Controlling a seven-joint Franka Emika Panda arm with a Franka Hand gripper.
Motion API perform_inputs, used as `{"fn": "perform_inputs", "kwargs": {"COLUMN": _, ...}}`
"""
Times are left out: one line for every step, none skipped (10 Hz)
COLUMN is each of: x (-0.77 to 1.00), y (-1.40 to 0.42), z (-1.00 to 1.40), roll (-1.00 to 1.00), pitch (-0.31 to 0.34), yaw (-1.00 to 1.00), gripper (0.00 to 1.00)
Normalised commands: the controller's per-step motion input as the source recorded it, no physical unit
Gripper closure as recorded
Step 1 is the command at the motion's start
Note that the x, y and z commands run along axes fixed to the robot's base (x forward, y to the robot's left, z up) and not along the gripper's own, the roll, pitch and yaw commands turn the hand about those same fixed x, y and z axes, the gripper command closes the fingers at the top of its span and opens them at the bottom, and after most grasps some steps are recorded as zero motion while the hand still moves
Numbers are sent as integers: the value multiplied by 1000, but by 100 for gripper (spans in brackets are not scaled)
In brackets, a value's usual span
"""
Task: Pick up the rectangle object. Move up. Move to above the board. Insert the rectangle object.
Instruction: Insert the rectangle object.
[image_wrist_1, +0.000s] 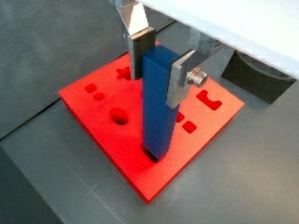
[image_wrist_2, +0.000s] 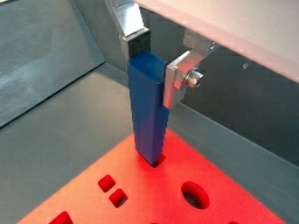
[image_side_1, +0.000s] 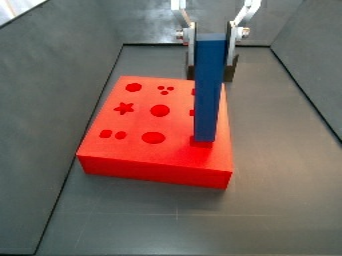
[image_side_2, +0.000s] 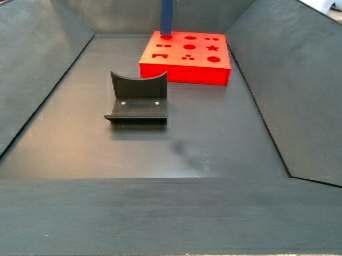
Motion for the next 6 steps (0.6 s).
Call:
{"fn": "perform_inputs", "kwargs": {"x": 0, "y": -74, "z": -111, "roll": 7, "pitch": 0, "yaw": 0, "gripper": 100}}
{"fn": "perform_inputs", "kwargs": {"x": 0, "y": -114, "z": -89, "roll": 4, "pitch": 0, "yaw": 0, "gripper": 100}}
{"fn": "perform_inputs", "kwargs": {"x": 0, "y": -83, "z": -66, "roll": 0, "pitch": 0, "yaw": 0, "gripper": 100}}
{"fn": "perform_inputs", "kwargs": {"x": 0, "y": -20, "z": -43, "roll": 0, "pitch": 0, "yaw": 0, "gripper": 100}}
{"fn": "perform_inputs", "kwargs": {"x": 0, "y": 0, "z": -37, "roll": 0, "pitch": 0, "yaw": 0, "gripper": 100}}
{"fn": "perform_inputs", "kwargs": {"x": 0, "y": 0, "z": -34, "roll": 0, "pitch": 0, "yaw": 0, "gripper": 100}}
